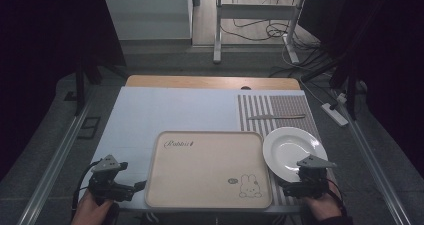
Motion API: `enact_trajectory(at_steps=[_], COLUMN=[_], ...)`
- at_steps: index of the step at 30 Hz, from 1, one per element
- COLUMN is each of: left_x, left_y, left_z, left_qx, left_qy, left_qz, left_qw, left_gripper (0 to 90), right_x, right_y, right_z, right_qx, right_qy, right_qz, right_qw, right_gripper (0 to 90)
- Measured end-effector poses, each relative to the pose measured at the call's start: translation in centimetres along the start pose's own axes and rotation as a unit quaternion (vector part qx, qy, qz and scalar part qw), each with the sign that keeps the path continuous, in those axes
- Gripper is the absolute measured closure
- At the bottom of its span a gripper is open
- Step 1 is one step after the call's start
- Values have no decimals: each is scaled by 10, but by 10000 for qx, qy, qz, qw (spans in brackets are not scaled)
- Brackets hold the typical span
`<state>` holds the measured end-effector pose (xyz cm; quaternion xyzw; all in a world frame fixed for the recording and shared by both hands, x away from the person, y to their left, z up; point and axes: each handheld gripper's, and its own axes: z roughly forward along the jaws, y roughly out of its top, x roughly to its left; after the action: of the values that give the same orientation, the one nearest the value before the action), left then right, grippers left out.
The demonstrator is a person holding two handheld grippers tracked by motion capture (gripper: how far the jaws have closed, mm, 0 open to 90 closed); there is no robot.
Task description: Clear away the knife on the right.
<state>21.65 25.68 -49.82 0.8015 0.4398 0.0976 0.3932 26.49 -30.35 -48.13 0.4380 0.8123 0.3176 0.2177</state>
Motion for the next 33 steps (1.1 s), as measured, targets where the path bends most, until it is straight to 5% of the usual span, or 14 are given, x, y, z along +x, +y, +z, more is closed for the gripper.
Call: enact_trajectory(at_steps=[33], left_x=[1], left_y=[0], left_z=[1], left_qx=[31], left_qy=[11], left_qz=[-55], left_qw=[10000], left_gripper=[18], right_x=[-5], right_y=[24], right_z=[9], right_qx=[-225], right_qy=[287], right_qz=[0], right_qw=[9993], right_gripper=[0])
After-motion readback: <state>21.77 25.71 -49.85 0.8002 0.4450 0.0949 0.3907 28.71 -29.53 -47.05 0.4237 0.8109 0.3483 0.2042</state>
